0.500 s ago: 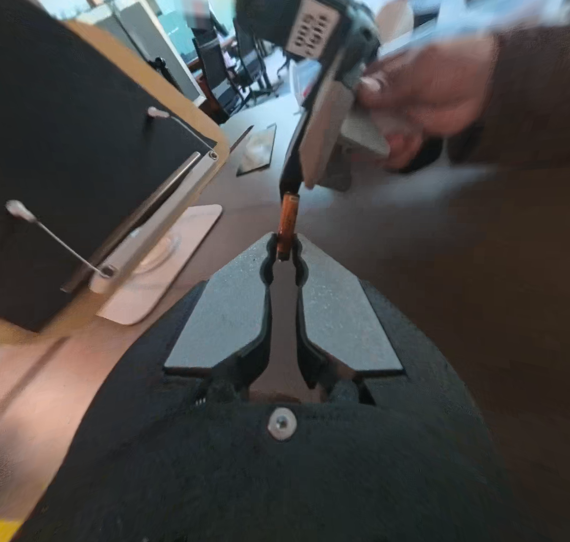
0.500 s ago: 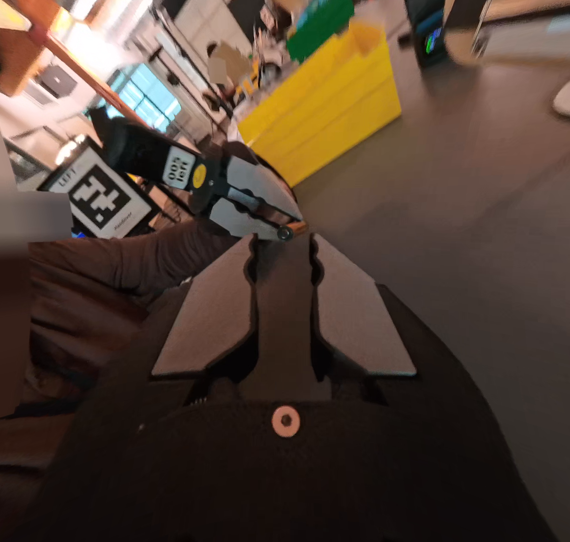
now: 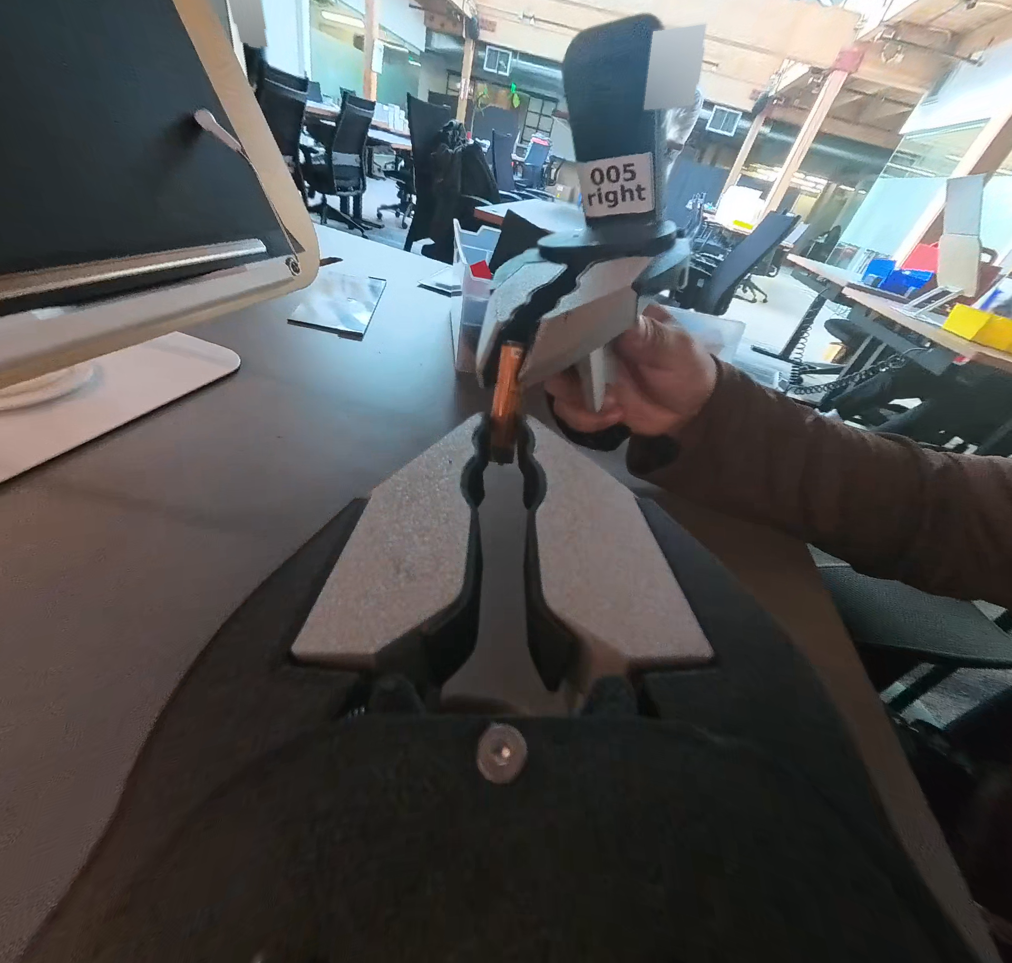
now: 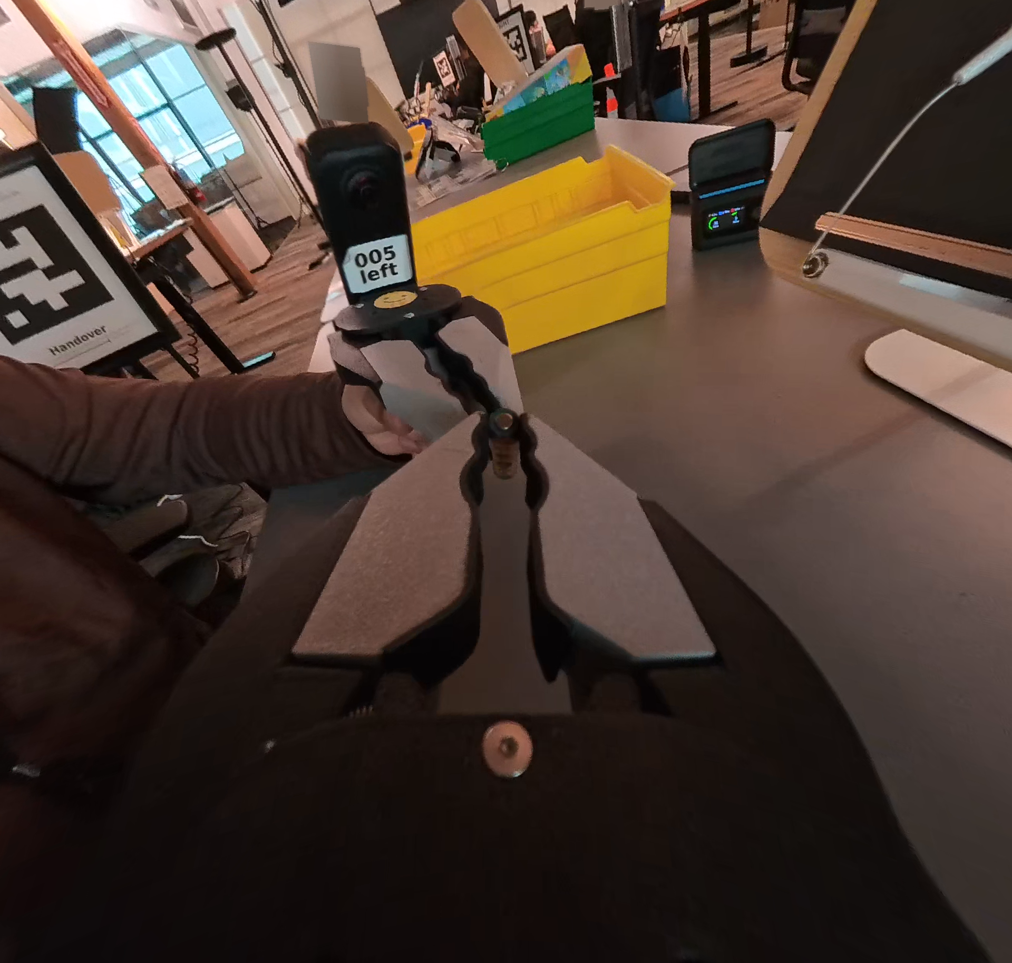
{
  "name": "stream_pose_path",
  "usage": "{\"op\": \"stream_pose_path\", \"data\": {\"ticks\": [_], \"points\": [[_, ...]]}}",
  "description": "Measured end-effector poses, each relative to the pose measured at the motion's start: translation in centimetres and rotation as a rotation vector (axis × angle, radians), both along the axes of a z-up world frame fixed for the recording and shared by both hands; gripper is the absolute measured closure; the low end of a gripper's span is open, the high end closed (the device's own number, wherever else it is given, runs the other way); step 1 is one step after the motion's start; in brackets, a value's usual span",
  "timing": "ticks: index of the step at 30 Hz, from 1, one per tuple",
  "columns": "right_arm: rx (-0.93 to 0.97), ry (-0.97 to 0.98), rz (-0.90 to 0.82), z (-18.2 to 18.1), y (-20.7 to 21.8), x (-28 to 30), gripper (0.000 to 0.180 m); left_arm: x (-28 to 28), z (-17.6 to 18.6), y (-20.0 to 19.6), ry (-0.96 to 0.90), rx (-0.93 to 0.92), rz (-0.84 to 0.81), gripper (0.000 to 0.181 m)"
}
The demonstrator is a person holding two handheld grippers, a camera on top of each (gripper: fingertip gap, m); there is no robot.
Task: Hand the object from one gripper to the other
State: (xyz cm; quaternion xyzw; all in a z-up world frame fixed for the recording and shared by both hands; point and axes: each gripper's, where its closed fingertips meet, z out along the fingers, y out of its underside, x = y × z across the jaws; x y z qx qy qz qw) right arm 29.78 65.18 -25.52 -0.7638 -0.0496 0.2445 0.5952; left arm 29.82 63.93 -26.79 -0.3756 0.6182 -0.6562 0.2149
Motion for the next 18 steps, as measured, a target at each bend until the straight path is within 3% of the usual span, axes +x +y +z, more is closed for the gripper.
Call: {"op": "stream_pose_path", "data": {"ticks": [5, 8, 11, 14, 18], "points": [[-0.004, -0.071, -0.076, -0.1, 0.1, 1.1, 0.173, 0.4, -0.9, 0.2, 0.032, -0.014, 0.000, 0.172], [-0.043, -0.176, -0.228, -0.7, 0.0, 3.7, 0.173, 1.3, -1.8, 1.2, 0.077, 0.009, 0.059, 0.153], [-0.072, -0.340, -0.374, -0.9, -0.6, 6.0, 0.173, 1.6, -2.1, 1.7, 0.101, 0.008, 0.089, 0.151], [-0.052, -0.422, -0.563, 1.0, -2.4, 8.5, 0.173, 1.5, -2.2, 1.5, 0.101, 0.027, 0.078, 0.151], [-0.059, -0.442, -0.783, 6.1, -7.6, 11.5, 0.173, 1.5, -2.6, 1.1, 0.114, 0.057, 0.066, 0.152]]}}
